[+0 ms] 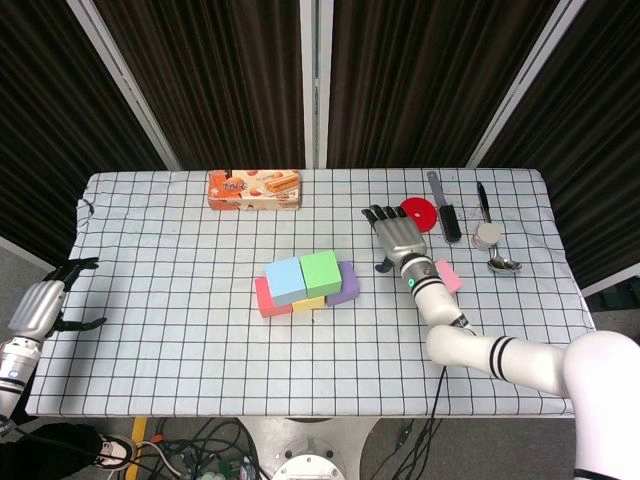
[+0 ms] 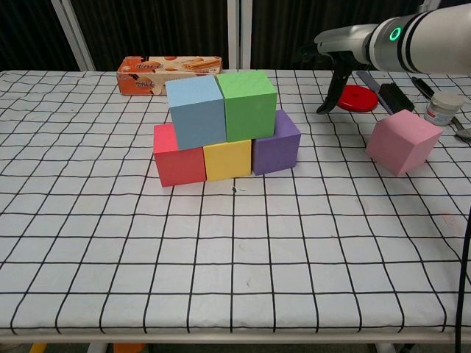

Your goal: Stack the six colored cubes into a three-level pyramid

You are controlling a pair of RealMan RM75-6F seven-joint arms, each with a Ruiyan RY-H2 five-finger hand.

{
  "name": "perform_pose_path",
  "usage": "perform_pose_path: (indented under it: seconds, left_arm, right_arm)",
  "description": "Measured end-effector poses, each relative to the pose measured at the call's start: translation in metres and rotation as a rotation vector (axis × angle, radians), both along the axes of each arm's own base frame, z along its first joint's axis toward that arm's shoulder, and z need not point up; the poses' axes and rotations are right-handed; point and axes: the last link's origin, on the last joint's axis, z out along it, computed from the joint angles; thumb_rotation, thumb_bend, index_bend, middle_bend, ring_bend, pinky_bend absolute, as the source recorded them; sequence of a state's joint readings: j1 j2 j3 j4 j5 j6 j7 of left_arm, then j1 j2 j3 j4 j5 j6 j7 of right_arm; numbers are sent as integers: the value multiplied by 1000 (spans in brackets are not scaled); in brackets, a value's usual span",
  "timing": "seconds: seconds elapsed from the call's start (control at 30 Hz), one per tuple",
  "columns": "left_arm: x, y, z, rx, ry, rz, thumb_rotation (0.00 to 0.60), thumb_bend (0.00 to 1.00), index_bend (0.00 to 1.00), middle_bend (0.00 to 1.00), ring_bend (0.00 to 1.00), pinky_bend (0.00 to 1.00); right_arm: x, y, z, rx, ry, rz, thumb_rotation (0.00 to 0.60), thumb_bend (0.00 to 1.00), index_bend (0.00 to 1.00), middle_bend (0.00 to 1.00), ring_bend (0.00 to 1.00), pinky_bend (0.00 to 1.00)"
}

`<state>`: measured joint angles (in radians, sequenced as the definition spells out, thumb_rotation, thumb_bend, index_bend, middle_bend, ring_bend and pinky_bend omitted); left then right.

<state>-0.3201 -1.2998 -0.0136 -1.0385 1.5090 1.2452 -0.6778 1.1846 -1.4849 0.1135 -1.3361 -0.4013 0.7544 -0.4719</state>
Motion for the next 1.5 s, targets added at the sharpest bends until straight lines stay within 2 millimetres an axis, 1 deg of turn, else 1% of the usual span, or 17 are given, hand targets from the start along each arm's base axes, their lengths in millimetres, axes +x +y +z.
perform_pose_path:
  seconds: [0.07,0.2,0.5,1.23,1.5]
  left_arm:
    - [1,0,1,4,1,-5,600,21,132,182,94,203]
    - [2,-1,2,14,-2,-10,600,22,132,182,94,203]
    - [-1,-2,2,11,-2,-4,600,22,132,182,94,203]
    - [-1,-2,-1,-12,10,0,600,22,132,182,94,203]
    - [-2,-2,-2,-16,6,2,600,21,132,182,94,203]
  right_arm:
    - [0,-1,-11,12,-12,8,600,110,0,1,0,0]
    - [1,-1,-26,31,-34,23,600,111,0,0,0,0]
    - [2,0,-41,50,-46,33,600,122,0,0,0,0]
    - [9,1,-49,69,-67,45,600,122,0,0,0,0]
    - [6,-1,-44,52,-54,49,600,122,0,0,0,0]
